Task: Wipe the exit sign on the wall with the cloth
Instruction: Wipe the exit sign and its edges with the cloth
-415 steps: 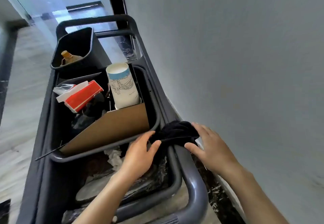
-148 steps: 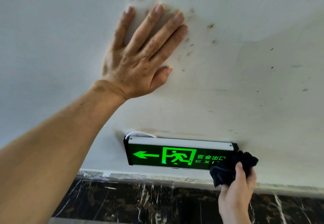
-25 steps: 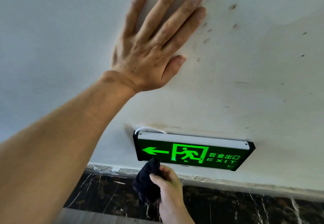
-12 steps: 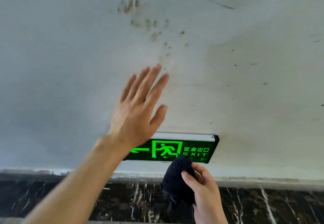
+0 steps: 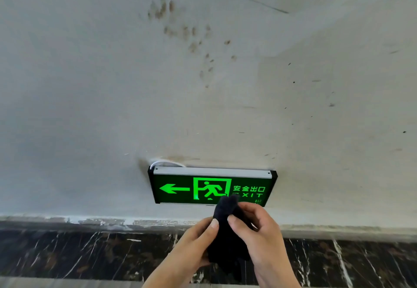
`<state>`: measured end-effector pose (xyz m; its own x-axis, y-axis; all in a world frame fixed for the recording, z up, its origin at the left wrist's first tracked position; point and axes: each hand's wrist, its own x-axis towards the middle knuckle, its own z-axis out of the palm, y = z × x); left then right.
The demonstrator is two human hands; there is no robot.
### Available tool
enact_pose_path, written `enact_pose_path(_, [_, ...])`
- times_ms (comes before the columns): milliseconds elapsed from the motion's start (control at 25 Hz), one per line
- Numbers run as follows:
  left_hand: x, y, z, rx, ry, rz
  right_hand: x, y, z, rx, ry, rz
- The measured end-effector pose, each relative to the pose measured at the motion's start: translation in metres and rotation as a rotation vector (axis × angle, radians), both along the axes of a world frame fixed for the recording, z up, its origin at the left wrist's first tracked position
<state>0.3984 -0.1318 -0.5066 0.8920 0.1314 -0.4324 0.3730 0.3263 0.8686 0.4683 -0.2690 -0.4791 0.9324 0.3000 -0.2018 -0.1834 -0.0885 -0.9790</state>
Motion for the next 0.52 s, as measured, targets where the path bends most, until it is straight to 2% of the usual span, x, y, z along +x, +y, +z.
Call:
enact_pose_path(200, [-0.003, 0.01, -0.001, -0.117, -0.074, 0.205, -0.001, 0.011, 0.015, -0.27, -0.246, 0.073])
enact_pose_path(320, [-0.007, 0.023, -0.003, -0.112, -0.107, 0.341, 0.008, 0.026, 0.043, -0.526, -0.812, 0.015])
enact_pose_path(400, [-0.011, 0.032, -0.005, -0.088, -0.088, 0.437, 0.026, 0.041, 0.062, -0.563, -1.193, -0.071])
enact_pose_path(520, [-0.016, 0.047, -0.01, -0.064, -0.05, 0.587, 0.063, 0.066, 0.09, -0.649, -1.483, -0.077])
